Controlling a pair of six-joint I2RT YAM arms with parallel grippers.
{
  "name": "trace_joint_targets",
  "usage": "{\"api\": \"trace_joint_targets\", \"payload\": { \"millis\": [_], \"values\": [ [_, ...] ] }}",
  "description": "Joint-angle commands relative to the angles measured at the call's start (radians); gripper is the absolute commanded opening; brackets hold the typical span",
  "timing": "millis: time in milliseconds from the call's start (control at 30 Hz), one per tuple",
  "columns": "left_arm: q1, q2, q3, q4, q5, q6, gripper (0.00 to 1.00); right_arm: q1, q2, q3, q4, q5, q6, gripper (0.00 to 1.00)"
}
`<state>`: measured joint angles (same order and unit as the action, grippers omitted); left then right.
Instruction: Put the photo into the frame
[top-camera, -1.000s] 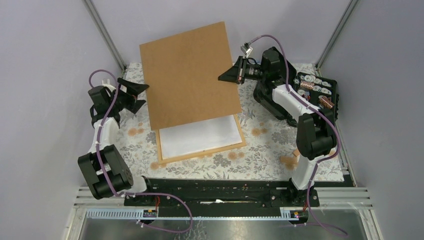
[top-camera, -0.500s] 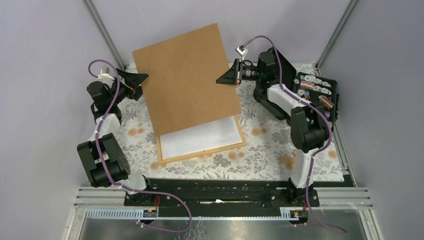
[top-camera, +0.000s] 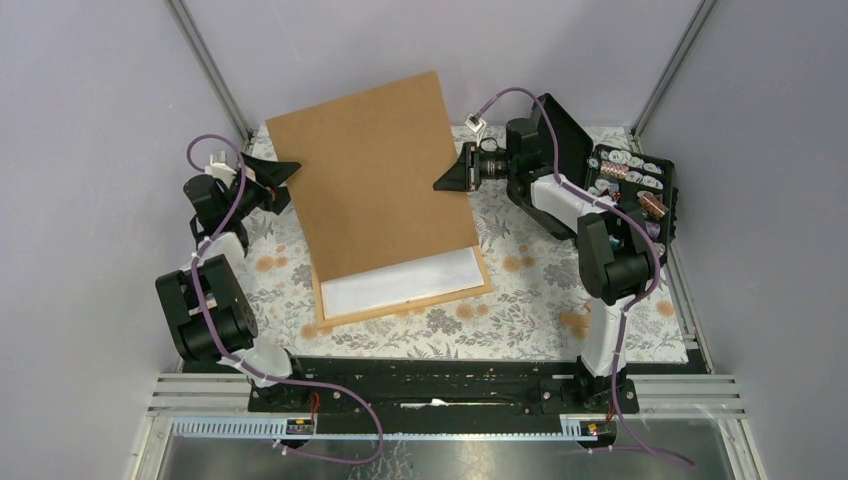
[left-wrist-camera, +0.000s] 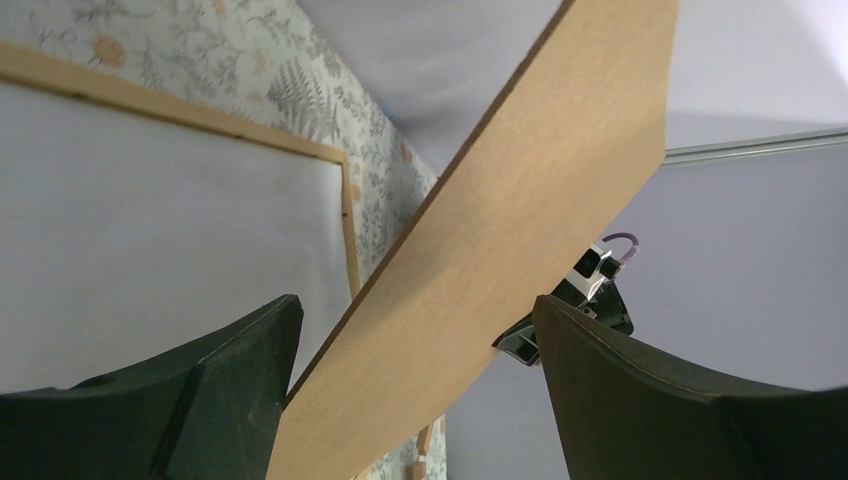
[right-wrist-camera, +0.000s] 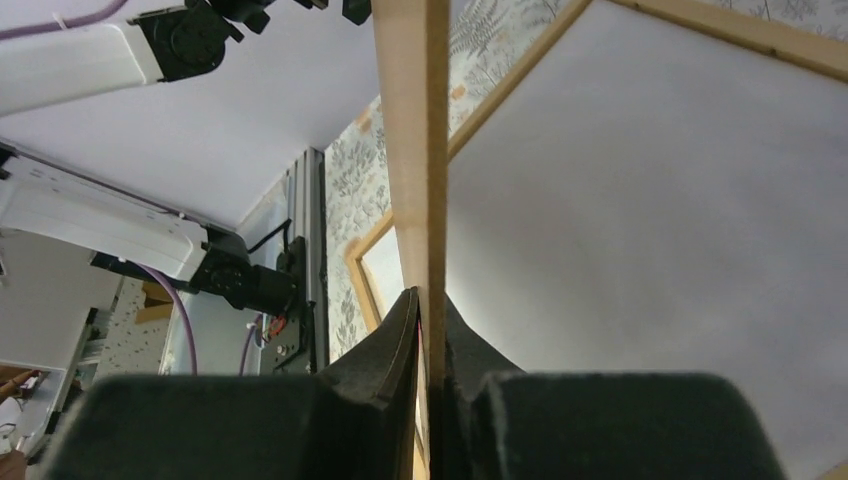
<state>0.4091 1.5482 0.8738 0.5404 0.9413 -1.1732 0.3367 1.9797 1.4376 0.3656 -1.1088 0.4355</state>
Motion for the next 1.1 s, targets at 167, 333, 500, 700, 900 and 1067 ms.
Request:
{"api": "trace_joint_targets", "payload": {
  "millis": [167, 333, 500, 700, 900, 1067],
  "values": [
    [-0.023, -0.03, -0.068, 0.029, 0.031, 0.071, 0.88, 0.022, -0.031, -0.034, -0.137, 0.038, -0.229, 0.12],
    [-0.024, -0.061, -0.096, -0.016, 0.034, 0.098, 0.88, 0.023, -0.012, -0.043, -0.191, 0.038, -0.277, 0.12],
    [-0.024, -0.122, -0.083, -0.099, 0.031, 0.131, 0.87, 0.036, -0.02, -0.066, -0.203, 0.039, -0.29, 0.12],
    [-0.025, -0.185, -0.076, -0.22, 0.01, 0.154, 0.87, 0.045, -0.016, -0.099, -0.207, 0.046, -0.313, 0.12],
    [-0.026, -0.272, -0.062, -0.261, 0.013, 0.145, 0.87, 0.048, -0.03, -0.102, -0.205, 0.065, -0.302, 0.13],
    [-0.027, -0.332, -0.085, -0.288, 0.006, 0.137, 0.87, 0.05, -0.042, -0.102, -0.229, 0.087, -0.309, 0.15]
  ]
}}
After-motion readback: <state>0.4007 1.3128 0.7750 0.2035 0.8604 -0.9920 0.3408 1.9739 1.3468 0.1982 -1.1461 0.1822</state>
